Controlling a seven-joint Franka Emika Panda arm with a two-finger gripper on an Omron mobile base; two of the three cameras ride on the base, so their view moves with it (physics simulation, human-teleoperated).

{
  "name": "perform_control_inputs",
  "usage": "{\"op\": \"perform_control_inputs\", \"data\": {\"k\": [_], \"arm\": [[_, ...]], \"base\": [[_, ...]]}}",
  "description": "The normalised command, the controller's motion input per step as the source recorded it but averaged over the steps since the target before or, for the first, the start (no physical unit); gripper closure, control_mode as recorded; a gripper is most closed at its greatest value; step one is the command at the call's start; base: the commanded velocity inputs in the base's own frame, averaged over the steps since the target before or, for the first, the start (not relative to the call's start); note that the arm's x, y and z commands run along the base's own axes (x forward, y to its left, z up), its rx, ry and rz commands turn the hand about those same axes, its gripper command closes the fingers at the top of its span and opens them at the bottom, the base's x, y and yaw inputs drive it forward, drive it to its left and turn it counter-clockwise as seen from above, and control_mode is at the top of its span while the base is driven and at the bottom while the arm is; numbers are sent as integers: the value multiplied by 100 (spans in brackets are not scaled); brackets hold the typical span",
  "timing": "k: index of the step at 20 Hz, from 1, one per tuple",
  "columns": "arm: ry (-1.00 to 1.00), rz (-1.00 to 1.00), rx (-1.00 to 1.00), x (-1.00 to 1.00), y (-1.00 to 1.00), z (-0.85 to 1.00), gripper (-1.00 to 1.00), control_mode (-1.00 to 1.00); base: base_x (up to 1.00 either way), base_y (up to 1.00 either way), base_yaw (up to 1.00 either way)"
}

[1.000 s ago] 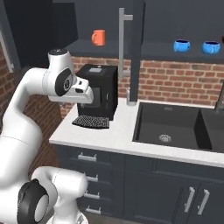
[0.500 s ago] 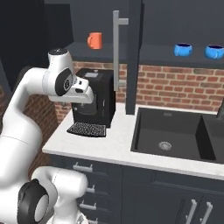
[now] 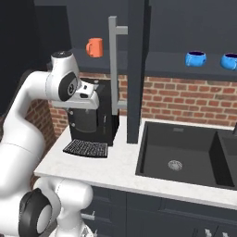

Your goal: Gather all objects into one cabinet and sort the glasses and bowls to opposite sides.

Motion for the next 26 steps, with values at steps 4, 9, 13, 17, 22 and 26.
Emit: {"op": "perform_control_inputs", "data": {"k": [4,9,13,17,22,26], "arm": [[0,0,0,0,0,0,-100,100],[0,0,0,0,0,0,-100,100],[0,0,0,0,0,0,-100,100],[-28,0,4,0,-5,15,-100,-100],[-50,0,9,17,0,55,-100,-100],[-42,-6,8,48,1,59,-100,-100]], "base": [[21,0,0],[1,0,0],[0,0,0],[0,0,0],[0,0,0],[0,0,0]]}}
